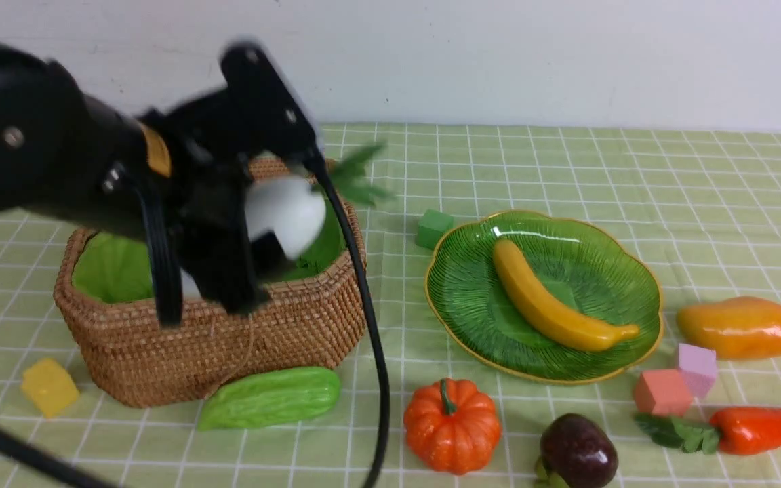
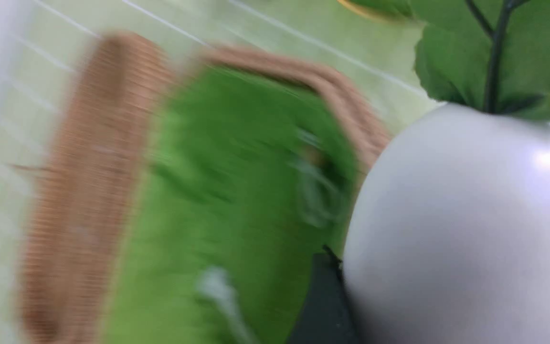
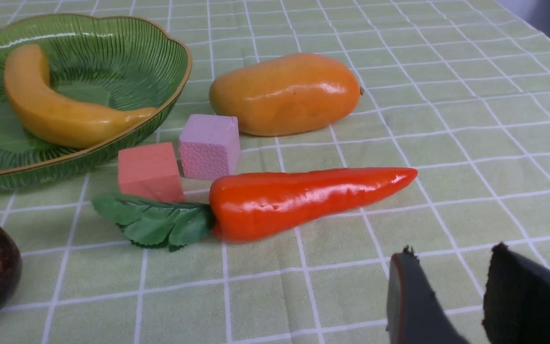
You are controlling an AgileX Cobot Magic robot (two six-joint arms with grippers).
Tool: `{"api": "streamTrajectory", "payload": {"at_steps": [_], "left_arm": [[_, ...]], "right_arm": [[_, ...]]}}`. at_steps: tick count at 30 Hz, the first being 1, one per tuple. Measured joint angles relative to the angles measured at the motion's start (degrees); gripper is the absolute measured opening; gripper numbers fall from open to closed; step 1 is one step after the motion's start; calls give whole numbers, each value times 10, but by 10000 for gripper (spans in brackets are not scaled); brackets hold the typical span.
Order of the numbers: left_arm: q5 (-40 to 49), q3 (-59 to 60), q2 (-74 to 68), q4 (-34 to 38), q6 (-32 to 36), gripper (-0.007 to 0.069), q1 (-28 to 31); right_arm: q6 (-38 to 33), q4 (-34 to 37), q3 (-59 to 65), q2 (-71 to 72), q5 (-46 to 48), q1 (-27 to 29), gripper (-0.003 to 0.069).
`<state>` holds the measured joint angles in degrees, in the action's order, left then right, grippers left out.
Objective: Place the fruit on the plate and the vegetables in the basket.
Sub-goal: Take a daikon with your left arm and place it on the basket on the left, then take a chayote with your left arm and place it on the basket on the left.
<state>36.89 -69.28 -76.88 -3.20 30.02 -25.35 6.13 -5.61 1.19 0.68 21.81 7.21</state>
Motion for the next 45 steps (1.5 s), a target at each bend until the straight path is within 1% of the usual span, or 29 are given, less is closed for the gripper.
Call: {"api": "streamTrajectory", "payload": {"at_steps": [4,8,12,17,18,20,21,22,24,28,31,33,36,38,39,40,41,43,45], "left_arm": [[-62,-15,-29,-8,-8,536,73],[-83,-16,-79,-10,-22,536,109],[-97,-16,-145,-14,-27,536,113],[-101,-16,-184,4,-39,536,113],[-100,-16,-189,8,-45,545,113],[-95,-16,-190,14,-53,600,113],[-95,-16,-190,14,-53,607,113],[-90,-16,-186,15,-56,645,113],[-79,-16,-176,16,-58,664,113],[-52,-16,-134,18,-58,663,112],[-40,-15,-68,25,-45,646,93],[-40,-14,-22,39,-27,633,66],[-35,1,39,77,2,606,-3],[-27,18,60,93,7,589,-43],[-25,23,61,95,9,587,-47],[-17,35,63,99,9,580,-66],[-4,60,60,100,9,572,-89],[4,81,52,93,8,568,-99],[-3,130,26,54,1,567,-101]], "right_arm": [[0,0,0,0,0,0,242],[0,0,0,0,0,0,242],[0,0,0,0,0,0,242],[0,0,0,0,0,0,242],[0,0,0,0,0,0,242],[0,0,0,0,0,0,242],[0,0,0,0,0,0,242],[0,0,0,0,0,0,242],[0,0,0,0,0,0,242],[0,0,0,0,0,0,242],[0,0,0,0,0,0,242],[0,0,0,0,0,0,242],[0,0,0,0,0,0,242],[0,0,0,0,0,0,242],[0,0,0,0,0,0,242],[0,0,0,0,0,0,242],[0,0,0,0,0,0,242],[0,0,0,0,0,0,242],[0,0,0,0,0,0,242]]}}
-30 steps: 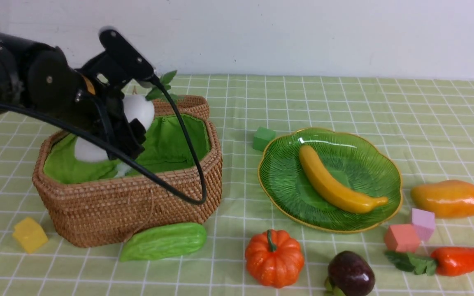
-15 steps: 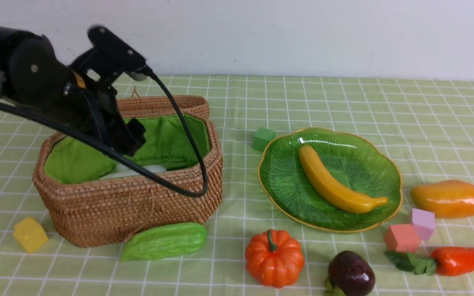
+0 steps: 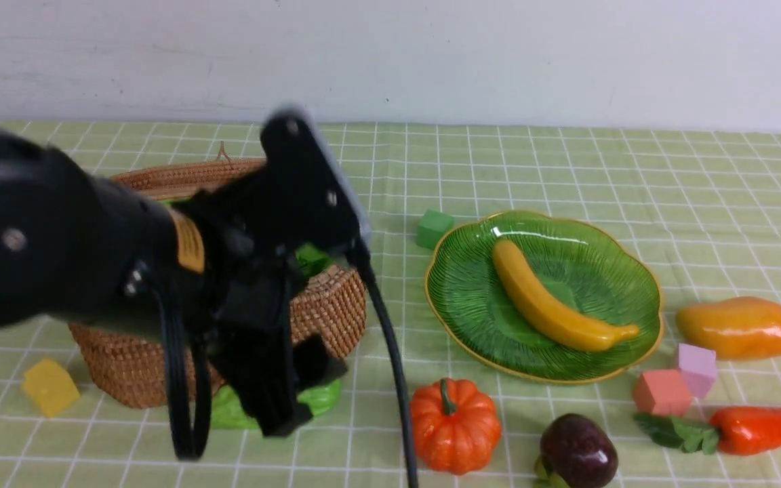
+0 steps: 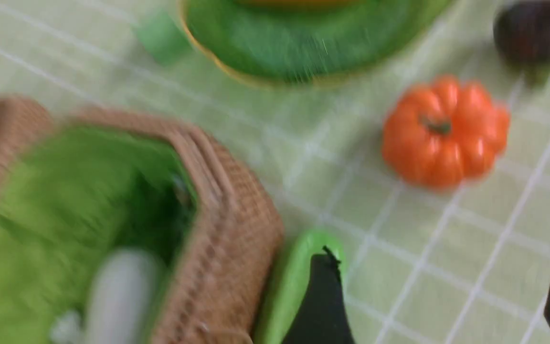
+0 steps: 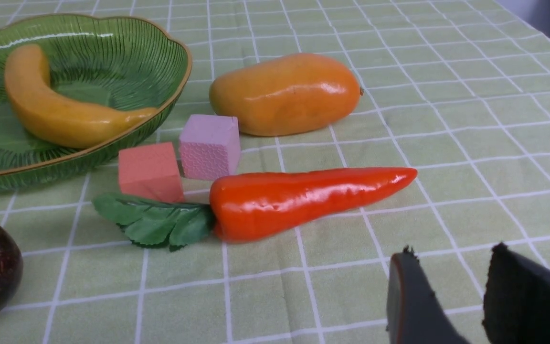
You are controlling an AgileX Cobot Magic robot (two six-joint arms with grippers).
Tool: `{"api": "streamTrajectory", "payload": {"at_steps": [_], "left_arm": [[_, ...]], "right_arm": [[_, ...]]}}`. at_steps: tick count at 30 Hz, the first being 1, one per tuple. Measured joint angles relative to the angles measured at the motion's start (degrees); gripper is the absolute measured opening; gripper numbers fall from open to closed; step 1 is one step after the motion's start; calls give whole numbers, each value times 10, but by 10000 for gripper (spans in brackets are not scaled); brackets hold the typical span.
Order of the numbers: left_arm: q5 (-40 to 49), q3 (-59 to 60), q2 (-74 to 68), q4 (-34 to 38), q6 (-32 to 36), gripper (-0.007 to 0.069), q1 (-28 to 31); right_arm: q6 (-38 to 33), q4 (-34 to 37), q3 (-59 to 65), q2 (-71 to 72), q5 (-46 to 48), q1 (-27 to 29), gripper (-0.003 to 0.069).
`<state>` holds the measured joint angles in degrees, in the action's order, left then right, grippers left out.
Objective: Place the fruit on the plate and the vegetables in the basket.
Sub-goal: Take a chayote with your left arm and place it on the basket on the left.
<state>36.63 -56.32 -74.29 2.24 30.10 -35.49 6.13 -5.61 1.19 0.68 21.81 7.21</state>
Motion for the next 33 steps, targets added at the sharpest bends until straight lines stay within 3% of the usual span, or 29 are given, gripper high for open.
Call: {"api": "streamTrajectory", "payload": {"at_steps": [9,17,21,25,33], "left_arm": [[-162,102,-120,-128,-41,564,-1],[-197,102,-159,-269,-153,564,-1],[-212,102,-173,-361,-250,564,9],[-225,102,-196,-393,-311,564,26],[-240,102,-230,-401,-329,564,30]], "right_arm": [[0,0,0,0,0,0,242],[0,0,0,0,0,0,242],[0,0,0,0,0,0,242],[0,0,0,0,0,0,242],[0,0,0,0,0,0,242]]}}
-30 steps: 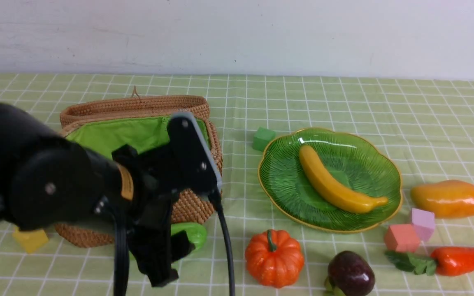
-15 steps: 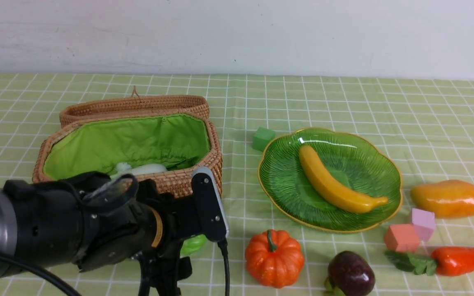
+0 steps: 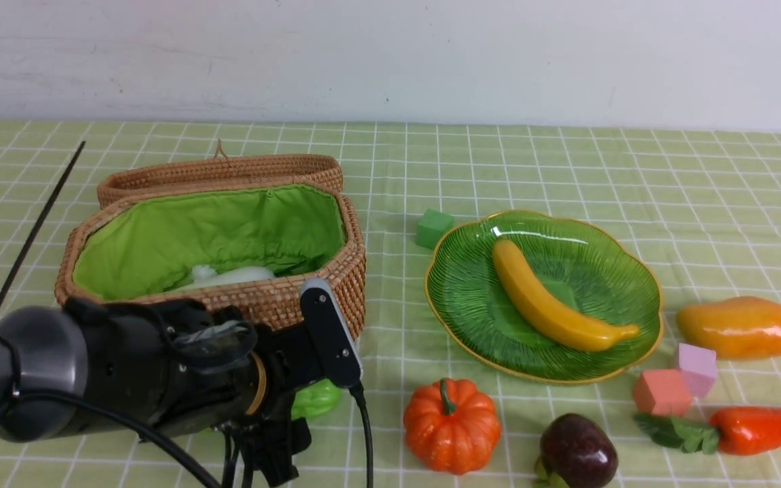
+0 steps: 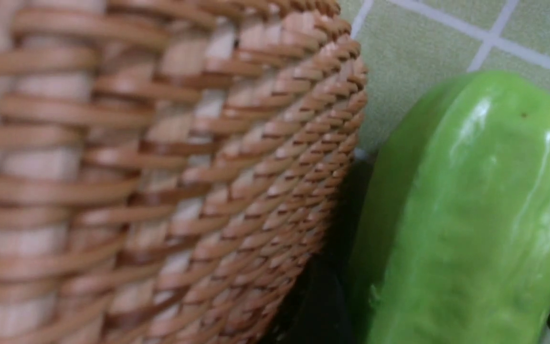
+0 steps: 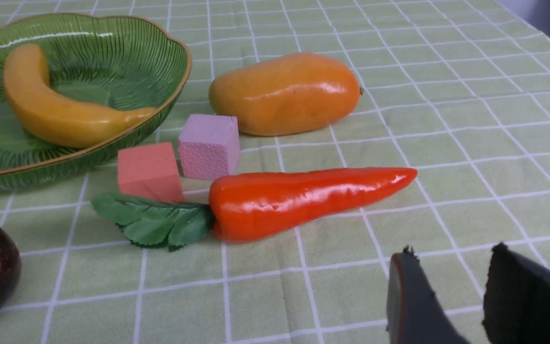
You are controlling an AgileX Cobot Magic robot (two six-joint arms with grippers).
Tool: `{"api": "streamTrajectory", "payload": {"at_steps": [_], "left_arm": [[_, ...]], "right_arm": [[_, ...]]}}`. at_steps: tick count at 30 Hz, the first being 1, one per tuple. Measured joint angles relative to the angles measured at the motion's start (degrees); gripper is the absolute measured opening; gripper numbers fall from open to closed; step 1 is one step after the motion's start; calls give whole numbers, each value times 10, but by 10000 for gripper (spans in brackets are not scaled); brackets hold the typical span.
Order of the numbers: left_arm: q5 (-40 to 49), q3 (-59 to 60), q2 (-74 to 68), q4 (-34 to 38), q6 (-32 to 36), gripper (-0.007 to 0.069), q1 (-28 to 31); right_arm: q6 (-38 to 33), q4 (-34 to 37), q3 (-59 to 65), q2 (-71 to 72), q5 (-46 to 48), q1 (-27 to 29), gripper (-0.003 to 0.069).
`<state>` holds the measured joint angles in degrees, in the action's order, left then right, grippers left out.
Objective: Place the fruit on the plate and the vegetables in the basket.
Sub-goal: Take a chayote with your left arm and place it on the basket on the left.
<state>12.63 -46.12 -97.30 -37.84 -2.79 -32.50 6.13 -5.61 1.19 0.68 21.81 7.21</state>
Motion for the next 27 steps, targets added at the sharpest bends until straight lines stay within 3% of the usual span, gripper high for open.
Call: {"api": "streamTrajectory", "payload": {"at_steps": [4,9,18,27], "left_arm": [[-1,0,-1,11,0,545,0],[-3,0,-3,34,0,433,0],[12,0,30,72,0,435,0],[12,0,179,109,0,435,0]], "right_arm": [[0,0,0,0,0,0,242],[0,0,0,0,0,0,242],[0,0,0,0,0,0,242],[0,0,0,0,0,0,242]]}}
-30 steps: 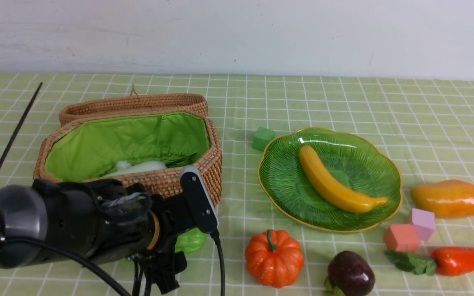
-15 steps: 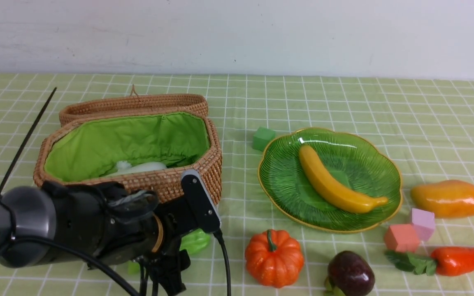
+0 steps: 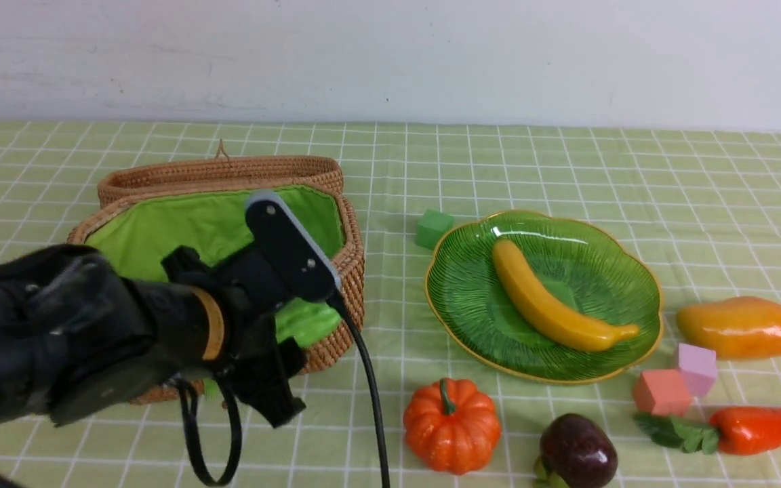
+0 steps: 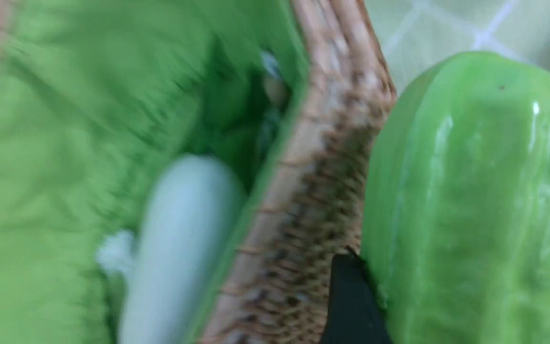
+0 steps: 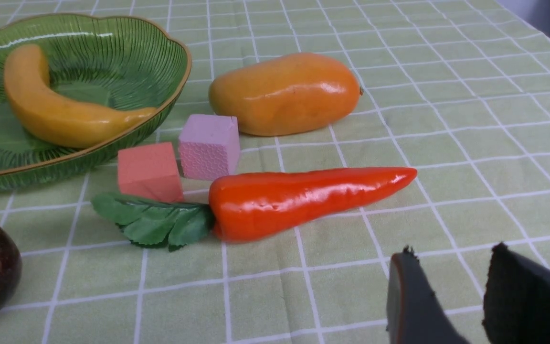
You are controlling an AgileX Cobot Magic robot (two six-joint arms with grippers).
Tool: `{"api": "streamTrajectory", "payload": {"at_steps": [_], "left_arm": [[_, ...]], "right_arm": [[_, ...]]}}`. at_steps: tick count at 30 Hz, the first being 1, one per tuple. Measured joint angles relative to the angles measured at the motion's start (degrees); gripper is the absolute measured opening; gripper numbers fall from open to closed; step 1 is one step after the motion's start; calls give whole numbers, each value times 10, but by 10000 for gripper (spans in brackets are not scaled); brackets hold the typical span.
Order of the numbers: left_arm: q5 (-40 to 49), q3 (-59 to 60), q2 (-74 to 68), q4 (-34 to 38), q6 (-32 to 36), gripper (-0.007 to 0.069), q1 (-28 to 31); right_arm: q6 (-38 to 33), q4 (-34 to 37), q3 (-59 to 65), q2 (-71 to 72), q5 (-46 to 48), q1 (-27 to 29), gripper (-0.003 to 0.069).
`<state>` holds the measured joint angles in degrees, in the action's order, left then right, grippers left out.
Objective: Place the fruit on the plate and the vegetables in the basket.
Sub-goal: Take a chayote with your left arm and place it on the basket on the left.
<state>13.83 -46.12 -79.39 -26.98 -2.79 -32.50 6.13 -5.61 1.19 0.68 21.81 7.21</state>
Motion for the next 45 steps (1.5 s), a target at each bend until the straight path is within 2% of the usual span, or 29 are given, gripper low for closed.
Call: {"api": "streamTrajectory", "payload": {"at_steps": [8,13,17,21,25,34,41,45], "left_arm": [[-58,-31,118,14,0,435,6],[-68,-83,98,20,-5,435,54],[-23,-136,29,40,-40,435,121],[66,-182,-53,56,-80,435,151],[114,-209,-118,60,-107,435,151],[115,-219,-140,58,-184,436,151],[157,-219,-128,70,-193,529,116],[190,-221,-122,69,-193,552,98]], "right_arm": [[0,0,0,0,0,0,242],[0,0,0,0,0,0,242],[0,0,0,0,0,0,242],[0,0,0,0,0,0,242],[0,0,0,0,0,0,242],[0,0,0,0,0,0,242],[0,0,0,0,0,0,242],[0,0,0,0,0,0,242]]}}
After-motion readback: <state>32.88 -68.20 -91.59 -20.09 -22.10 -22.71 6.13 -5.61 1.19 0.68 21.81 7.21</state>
